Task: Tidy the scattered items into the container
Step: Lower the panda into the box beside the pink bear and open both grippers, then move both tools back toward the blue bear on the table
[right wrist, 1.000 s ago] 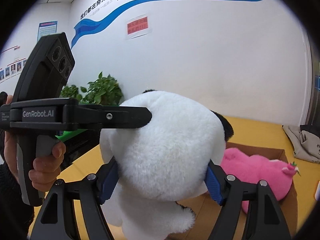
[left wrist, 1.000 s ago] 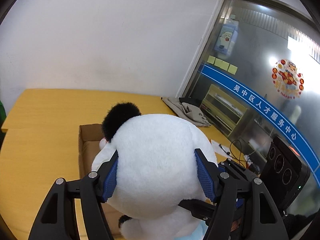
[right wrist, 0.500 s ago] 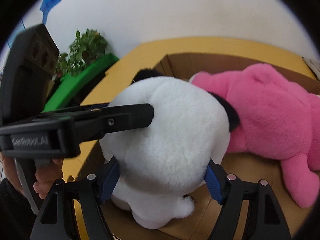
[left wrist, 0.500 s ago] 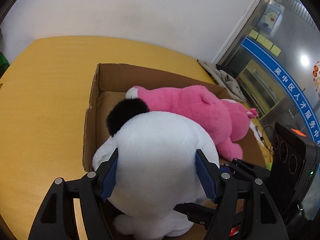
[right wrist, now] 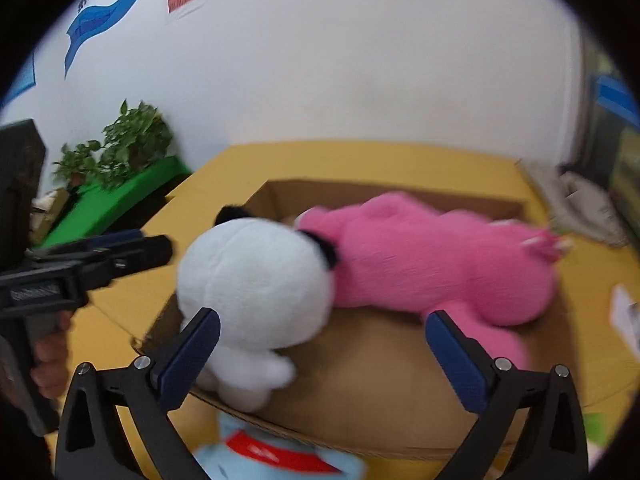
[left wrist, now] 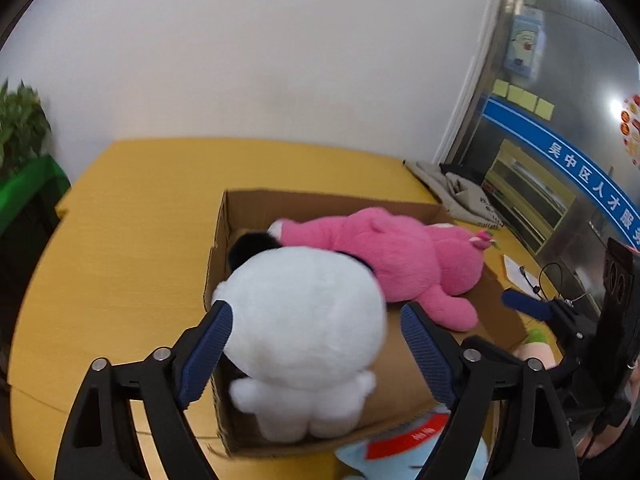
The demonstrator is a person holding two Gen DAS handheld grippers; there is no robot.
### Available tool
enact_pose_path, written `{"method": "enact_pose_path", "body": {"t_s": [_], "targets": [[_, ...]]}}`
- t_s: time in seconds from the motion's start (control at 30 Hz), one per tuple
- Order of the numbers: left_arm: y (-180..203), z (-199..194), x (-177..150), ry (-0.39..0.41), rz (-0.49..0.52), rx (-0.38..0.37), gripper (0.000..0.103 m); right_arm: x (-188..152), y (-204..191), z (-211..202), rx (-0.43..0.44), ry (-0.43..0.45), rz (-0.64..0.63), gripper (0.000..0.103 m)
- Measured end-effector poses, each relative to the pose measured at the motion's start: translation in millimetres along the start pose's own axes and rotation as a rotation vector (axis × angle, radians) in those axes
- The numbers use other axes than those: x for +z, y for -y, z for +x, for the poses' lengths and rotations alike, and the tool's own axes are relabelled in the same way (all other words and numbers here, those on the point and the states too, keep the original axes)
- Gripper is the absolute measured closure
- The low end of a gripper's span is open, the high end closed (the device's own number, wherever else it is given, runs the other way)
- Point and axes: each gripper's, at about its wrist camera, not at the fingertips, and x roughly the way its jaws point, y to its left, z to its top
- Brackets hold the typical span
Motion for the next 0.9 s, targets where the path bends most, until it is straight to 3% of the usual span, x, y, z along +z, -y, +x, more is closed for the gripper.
{"method": "enact_pose_path", "body": {"t_s": [0.1,0.33,0.53,0.9], "targets": [[37,-28,-10,0.060,0.049,0.032,0.000,-9,17,-39,-0.097,0.062,-0.026,0.000],[99,-53,-37,0.089,0.064,0.006,0.000,-26,46,-81,-0.156,0.097,-0.029,0.000],[121,-62,-47,0.073,0.075,0.005,0.000,-45,63,-111,-0.165,0.098,-0.008,0.000],[143,-66,-61,0.058,0.113,-0.015,0.000,-63,64,-124,-0.175,0.101,0.005,0.000]]}}
